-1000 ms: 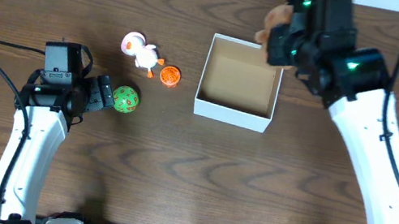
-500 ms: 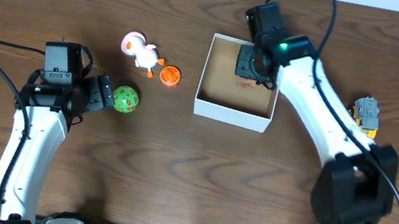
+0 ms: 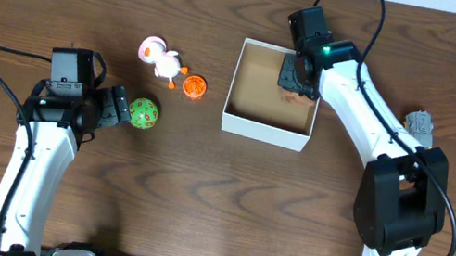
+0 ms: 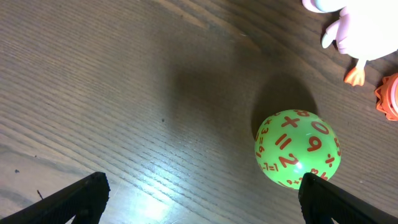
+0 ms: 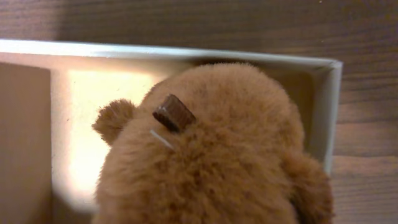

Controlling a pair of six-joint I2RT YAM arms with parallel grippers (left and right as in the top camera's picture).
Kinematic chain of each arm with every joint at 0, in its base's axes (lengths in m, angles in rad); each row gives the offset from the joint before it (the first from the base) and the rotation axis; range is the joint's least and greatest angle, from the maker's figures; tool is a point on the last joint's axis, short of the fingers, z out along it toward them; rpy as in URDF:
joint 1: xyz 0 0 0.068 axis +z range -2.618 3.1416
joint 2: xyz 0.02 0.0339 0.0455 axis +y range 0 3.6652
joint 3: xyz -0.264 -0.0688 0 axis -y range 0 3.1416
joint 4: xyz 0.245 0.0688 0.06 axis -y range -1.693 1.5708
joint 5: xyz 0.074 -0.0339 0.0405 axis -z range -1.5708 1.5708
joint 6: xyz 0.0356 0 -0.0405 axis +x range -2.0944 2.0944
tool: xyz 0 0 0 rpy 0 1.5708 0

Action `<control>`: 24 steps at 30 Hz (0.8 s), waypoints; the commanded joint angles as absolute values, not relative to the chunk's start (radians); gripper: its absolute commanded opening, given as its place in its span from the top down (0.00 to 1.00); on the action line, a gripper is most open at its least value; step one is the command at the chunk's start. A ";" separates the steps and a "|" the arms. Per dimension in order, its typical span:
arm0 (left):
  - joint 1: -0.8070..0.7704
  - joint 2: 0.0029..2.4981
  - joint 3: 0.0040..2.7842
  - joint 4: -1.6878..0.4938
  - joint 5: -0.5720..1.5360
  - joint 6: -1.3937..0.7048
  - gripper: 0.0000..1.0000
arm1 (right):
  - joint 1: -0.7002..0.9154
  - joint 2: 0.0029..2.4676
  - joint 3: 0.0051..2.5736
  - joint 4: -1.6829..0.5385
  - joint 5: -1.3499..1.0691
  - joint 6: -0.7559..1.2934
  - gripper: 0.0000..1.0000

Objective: Pack container
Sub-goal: 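Carry the hamster into the white box and open the right gripper, then move the right gripper to the grey-yellow toy truck and grasp it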

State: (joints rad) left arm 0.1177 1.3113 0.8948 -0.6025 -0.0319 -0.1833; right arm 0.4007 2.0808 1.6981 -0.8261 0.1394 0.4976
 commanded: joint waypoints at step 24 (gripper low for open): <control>0.122 1.315 0.915 -0.606 -0.033 -0.188 0.02 | 0.389 1.937 1.681 -0.780 0.179 0.262 0.18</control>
